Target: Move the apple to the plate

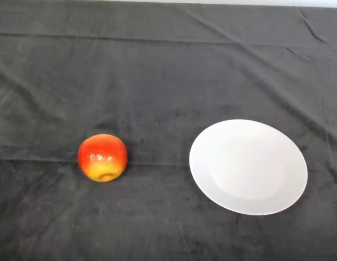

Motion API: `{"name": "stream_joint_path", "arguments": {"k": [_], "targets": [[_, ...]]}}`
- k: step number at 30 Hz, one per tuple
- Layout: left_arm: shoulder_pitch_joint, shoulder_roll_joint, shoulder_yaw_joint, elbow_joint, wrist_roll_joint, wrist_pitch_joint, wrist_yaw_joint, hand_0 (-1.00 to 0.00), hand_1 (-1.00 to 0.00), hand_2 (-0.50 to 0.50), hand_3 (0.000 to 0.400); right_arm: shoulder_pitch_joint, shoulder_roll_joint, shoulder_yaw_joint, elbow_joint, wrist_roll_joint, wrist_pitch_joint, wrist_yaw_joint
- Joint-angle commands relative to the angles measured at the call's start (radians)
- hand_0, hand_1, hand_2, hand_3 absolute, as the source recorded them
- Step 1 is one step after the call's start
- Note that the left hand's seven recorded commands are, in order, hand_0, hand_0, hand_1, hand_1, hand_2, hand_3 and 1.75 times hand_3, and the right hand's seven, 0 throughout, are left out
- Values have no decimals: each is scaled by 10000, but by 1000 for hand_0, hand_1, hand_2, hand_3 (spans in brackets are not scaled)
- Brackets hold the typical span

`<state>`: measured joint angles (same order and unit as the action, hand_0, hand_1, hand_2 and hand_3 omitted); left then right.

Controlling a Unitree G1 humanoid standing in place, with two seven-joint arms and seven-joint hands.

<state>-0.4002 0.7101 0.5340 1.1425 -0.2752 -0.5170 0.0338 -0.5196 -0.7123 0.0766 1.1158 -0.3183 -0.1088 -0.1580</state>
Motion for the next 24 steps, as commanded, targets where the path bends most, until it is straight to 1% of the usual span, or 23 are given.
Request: {"name": "stream_joint_path", "arguments": {"k": [1,8,13,19,24], "targets": [[306,-14,-27,-56,103,103,-11,0,0,0,0,742,503,108,527,-19,52,161],[215,-149,-211,-84,270,101,7,0,0,0,0,744,503,110,524,-17,53,161],[-67,-355,-474,-164,463,139,13,0,0,0,0,746,503,111,520,-15,55,161],[-470,-775,-874,-332,711,74,-88,0,0,0,0,750,503,112,511,-11,58,162],[-779,-1271,-1231,-485,890,-64,-254,0,0,0,0,756,503,112,501,-8,63,163]]}}
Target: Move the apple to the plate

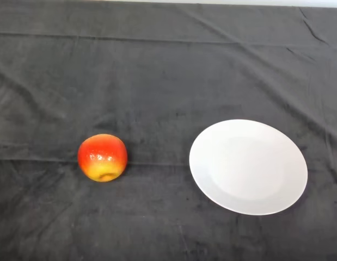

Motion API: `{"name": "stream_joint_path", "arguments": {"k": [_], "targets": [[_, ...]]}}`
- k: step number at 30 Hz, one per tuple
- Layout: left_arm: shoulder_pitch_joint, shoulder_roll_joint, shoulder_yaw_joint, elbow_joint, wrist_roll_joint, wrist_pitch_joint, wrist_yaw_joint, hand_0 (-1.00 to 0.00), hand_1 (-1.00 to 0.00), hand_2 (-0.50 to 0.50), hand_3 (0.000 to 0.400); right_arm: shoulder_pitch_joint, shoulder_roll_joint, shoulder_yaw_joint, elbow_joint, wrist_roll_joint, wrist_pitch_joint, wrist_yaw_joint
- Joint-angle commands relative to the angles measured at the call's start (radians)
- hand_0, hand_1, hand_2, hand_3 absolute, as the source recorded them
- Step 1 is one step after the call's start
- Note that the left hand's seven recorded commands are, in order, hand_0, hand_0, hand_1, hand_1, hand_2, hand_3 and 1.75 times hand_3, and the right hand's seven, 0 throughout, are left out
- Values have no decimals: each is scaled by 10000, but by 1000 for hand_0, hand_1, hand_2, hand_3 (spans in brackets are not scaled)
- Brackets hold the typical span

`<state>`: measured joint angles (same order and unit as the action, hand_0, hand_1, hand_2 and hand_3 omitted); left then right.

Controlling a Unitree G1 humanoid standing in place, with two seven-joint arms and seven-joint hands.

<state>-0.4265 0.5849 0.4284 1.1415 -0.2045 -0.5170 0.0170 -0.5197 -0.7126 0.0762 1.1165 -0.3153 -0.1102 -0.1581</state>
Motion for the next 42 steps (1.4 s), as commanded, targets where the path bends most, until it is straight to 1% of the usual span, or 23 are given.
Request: {"name": "stream_joint_path", "arguments": {"k": [1,8,14,30,42], "targets": [[-560,-114,-240,-501,211,-94,-129,0,0,0,0,758,505,116,492,-37,77,163],[-762,-725,-682,-662,358,-322,-641,0,0,0,0,767,505,115,474,-33,86,165],[-829,-1082,-993,-760,436,-500,-1140,0,0,0,0,775,505,114,458,-29,93,167],[-814,-1892,-1836,-912,725,-1107,-2214,0,0,0,0,790,504,112,425,-20,111,173],[-679,-2403,-2473,-929,844,-1696,-2953,0,0,0,0,797,503,111,411,-17,120,175]]}}
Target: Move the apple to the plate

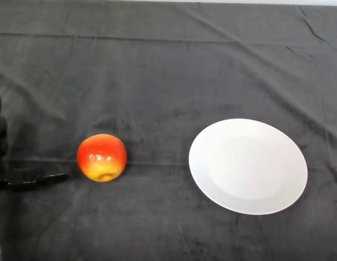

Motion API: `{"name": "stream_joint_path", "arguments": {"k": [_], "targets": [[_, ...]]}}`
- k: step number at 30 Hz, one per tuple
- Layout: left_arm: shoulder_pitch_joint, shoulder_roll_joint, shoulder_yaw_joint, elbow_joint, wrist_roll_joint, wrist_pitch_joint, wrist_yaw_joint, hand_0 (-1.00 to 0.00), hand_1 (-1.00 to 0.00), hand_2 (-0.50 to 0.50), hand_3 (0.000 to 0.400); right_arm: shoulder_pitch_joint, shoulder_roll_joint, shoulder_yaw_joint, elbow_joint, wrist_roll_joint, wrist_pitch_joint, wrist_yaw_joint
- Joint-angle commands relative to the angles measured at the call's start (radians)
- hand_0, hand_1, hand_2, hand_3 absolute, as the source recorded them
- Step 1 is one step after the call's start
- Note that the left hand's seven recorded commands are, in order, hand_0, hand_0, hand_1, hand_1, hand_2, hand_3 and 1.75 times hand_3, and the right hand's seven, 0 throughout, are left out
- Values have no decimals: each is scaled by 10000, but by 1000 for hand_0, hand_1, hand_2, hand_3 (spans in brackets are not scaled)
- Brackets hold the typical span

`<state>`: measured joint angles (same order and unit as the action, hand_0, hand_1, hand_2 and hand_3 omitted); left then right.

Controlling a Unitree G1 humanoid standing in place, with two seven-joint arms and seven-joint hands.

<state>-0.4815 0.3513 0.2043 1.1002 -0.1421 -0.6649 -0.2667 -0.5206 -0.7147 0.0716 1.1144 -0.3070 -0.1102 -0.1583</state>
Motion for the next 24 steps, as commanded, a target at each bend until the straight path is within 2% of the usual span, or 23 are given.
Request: {"name": "stream_joint_path", "arguments": {"k": [1,19,21,24], "targets": [[-122,-82,-280,-514,222,-263,-185,0,0,0,0,806,524,157,431,-100,121,178],[13,-640,-1329,-393,183,-1334,-1040,0,0,0,0,802,523,159,436,-100,122,179],[23,-670,-1454,-367,150,-1442,-1135,0,-149,75,60,801,523,159,439,-100,121,178],[48,-705,-1637,-327,100,-1591,-1260,0,-212,106,85,799,523,160,443,-101,119,178]]}}
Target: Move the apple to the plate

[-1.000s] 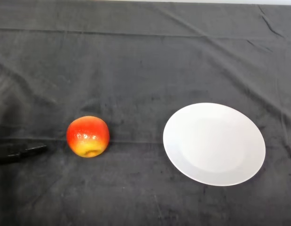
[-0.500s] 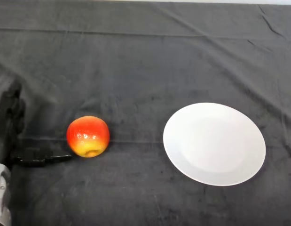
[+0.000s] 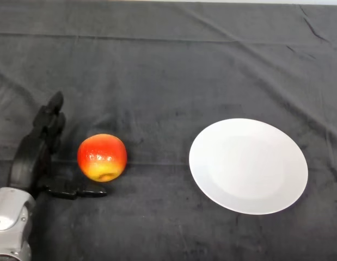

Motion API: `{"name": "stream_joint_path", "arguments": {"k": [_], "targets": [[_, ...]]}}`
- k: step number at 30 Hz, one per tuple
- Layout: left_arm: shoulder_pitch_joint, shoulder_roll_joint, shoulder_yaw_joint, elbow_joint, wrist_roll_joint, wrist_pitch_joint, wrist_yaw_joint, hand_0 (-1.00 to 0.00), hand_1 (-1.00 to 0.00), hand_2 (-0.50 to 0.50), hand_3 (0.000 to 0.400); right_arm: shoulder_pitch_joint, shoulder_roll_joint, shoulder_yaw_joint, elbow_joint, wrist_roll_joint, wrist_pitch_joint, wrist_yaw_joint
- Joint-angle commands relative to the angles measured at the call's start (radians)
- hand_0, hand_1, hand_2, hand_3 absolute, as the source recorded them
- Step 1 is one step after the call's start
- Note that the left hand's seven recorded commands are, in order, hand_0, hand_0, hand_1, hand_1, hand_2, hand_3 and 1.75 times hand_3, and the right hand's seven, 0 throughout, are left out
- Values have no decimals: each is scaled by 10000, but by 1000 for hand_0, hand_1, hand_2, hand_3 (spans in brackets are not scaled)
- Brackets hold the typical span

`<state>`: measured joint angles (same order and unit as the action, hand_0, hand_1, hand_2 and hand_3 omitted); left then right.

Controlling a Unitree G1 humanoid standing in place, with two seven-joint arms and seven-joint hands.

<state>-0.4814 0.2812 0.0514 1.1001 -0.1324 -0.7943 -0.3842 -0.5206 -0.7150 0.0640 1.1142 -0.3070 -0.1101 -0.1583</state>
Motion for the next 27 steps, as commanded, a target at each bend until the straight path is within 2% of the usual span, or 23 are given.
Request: {"name": "stream_joint_path", "arguments": {"k": [1,2,3,4,5,6,7,8,10,18,27], "targets": [[54,-11,-164,-312,-13,-338,-123,0,-224,112,89,798,526,237,446,-101,118,178],[60,-17,-224,-297,-32,-378,-162,0,-302,151,121,797,526,237,448,-101,117,178],[66,-24,-281,-282,-48,-414,-195,-47,-427,190,171,796,526,237,450,-102,116,178],[72,-32,-336,-268,-61,-446,-224,-75,-475,200,190,795,526,237,451,-102,116,177],[77,-41,-390,-254,-72,-474,-246,-267,-678,206,271,795,526,238,453,-102,115,177],[80,-51,-445,-239,-83,-502,-267,-345,-725,190,290,794,526,238,455,-102,114,177],[81,-66,-518,-220,-99,-535,-294,-847,-918,35,367,793,526,238,457,-103,113,177],[76,-81,-585,-203,-110,-562,-312,-1000,-961,-20,400,792,526,239,459,-103,112,176],[50,-101,-701,-175,-139,-605,-351,-1000,-1000,0,400,790,526,239,462,-103,111,176],[-196,-100,-1070,-111,-236,-740,-416,-1000,-1000,0,400,782,526,242,478,-106,104,174],[-845,-146,-1271,-68,-317,-713,-267,-1000,-1000,0,400,774,526,245,494,-108,95,171]]}}
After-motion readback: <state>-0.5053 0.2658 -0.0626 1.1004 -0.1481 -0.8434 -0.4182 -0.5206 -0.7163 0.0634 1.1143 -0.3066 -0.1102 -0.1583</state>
